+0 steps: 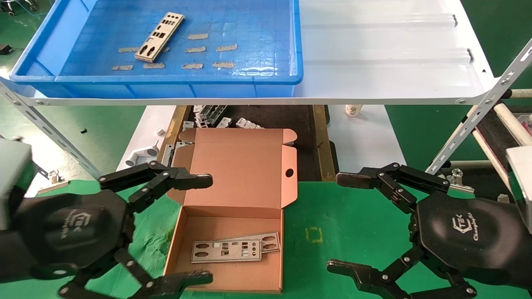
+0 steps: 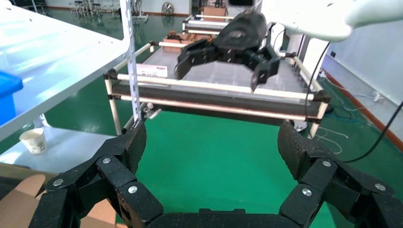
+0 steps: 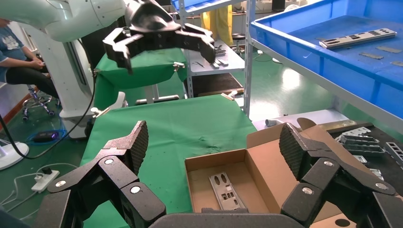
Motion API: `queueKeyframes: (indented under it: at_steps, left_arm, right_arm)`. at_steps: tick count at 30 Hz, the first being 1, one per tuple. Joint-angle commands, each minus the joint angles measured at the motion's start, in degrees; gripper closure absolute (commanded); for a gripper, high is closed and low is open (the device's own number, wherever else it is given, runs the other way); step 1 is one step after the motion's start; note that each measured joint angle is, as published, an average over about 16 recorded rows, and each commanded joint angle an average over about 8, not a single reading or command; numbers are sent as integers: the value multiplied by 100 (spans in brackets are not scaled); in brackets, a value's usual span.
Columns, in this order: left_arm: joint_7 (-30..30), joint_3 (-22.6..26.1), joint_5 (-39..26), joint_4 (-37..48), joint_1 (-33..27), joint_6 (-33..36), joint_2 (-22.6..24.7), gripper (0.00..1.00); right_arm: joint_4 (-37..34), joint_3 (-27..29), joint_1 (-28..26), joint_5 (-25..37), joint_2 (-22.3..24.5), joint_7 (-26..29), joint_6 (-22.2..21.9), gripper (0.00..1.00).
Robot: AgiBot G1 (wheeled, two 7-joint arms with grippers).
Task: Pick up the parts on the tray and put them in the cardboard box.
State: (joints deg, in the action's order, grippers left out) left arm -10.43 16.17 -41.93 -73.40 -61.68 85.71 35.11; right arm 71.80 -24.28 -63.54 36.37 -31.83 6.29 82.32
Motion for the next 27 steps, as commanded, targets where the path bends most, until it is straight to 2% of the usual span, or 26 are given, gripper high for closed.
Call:
queueKeyframes:
  at_steps: [1,27]
  left_arm:
    - [-77,-93,79,-114,72,4,-57,0]
    - [-36,-27,17,-29,22,1,-15,0]
  right_arm:
    - [0,0,0,0,0,0,0,0]
    - [-1,0,1,0,0,0,-1,0]
